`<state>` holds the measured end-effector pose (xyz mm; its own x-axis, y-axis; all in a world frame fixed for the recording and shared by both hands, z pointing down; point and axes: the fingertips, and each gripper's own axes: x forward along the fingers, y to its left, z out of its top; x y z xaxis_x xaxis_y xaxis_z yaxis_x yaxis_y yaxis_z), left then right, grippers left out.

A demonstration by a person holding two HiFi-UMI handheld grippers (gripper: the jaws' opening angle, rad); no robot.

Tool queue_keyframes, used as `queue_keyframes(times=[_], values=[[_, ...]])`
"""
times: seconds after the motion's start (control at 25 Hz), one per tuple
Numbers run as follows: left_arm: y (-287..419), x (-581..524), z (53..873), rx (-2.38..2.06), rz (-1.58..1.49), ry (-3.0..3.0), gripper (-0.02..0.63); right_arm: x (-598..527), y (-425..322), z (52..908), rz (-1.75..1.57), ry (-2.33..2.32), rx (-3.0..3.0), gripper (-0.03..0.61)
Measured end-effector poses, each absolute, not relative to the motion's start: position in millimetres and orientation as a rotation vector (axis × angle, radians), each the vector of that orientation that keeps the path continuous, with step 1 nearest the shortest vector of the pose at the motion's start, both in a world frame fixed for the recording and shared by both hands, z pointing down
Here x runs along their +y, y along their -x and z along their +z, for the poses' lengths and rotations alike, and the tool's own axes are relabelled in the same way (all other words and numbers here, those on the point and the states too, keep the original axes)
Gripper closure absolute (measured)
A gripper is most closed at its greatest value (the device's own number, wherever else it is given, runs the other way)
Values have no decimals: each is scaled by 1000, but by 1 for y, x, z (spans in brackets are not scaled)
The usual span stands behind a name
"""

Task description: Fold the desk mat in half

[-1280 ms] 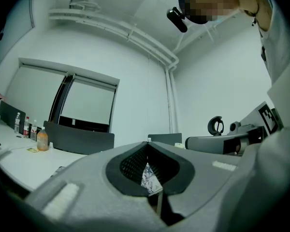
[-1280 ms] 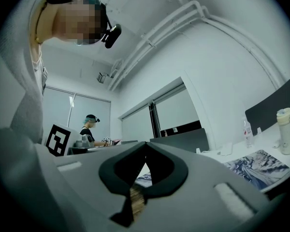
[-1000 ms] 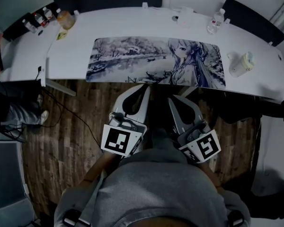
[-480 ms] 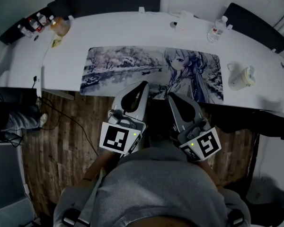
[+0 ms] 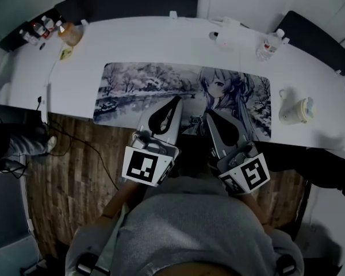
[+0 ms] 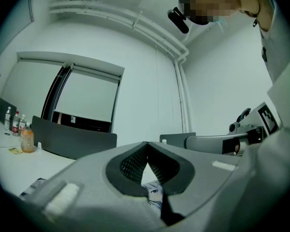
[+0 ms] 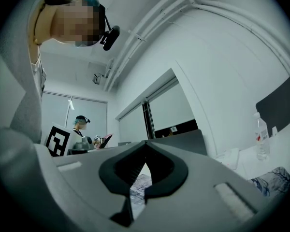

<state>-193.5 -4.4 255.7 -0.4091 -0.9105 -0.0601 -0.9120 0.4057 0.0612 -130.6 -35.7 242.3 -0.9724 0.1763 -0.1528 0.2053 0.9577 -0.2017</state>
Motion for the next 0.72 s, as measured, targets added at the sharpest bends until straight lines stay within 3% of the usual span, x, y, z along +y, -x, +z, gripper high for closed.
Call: queue_keyframes(times=[0.72], values=[[221, -21, 258, 2566, 130, 1822, 615, -46, 159, 251, -325, -188, 3016, 578]])
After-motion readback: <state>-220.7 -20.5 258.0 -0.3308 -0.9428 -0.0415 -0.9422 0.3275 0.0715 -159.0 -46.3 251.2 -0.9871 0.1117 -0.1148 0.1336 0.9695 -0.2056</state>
